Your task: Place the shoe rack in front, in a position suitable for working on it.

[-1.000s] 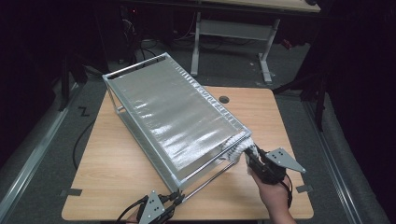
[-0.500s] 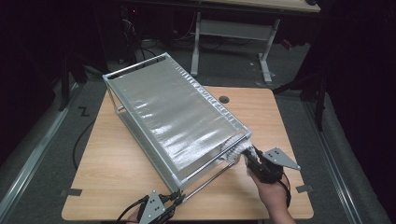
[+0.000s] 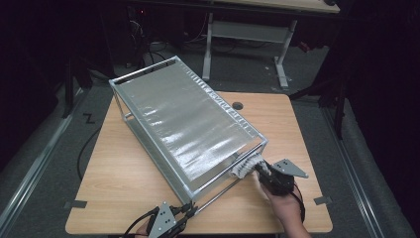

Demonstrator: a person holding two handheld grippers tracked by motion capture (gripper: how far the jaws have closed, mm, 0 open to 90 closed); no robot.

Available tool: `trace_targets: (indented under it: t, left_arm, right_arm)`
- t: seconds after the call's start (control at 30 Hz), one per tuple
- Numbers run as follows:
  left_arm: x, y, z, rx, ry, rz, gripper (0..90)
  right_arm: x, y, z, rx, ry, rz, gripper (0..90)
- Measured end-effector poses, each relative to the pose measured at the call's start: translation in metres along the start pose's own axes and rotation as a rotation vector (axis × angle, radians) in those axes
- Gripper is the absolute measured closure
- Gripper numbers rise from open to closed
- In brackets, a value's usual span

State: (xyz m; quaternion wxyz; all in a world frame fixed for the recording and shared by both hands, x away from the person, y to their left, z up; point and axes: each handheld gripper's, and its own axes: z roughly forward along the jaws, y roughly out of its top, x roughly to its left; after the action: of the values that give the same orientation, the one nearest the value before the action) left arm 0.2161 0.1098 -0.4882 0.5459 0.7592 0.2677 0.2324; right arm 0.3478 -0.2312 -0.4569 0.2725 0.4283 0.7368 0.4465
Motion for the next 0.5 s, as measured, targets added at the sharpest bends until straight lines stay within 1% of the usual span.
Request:
trace_targets:
  t: [0.2,0.3,0.4,0.47,0.5]
  left_arm:
    - [0.000,0.000,0.001,0.000,-0.004,0.001,80.5]
    - [0.000,0.000,0.001,0.001,-0.006,0.003,80.4]
    - [0.000,0.000,0.001,-0.001,-0.005,0.001,80.4]
    - [0.000,0.000,0.001,0.000,-0.005,0.001,80.5]
    - [0.000,0.000,0.001,0.000,-0.005,0.001,80.5]
  right_arm:
    - [-0.003,-0.014,0.014,0.082,0.007,0.001,73.3]
    - [-0.005,-0.020,0.022,0.139,0.015,0.007,72.9]
    - [-0.007,-0.023,0.026,0.163,0.020,0.022,72.7]
    - [-0.006,-0.024,0.026,0.170,0.018,0.030,73.3]
    - [-0.006,-0.023,0.026,0.169,0.019,0.026,73.5]
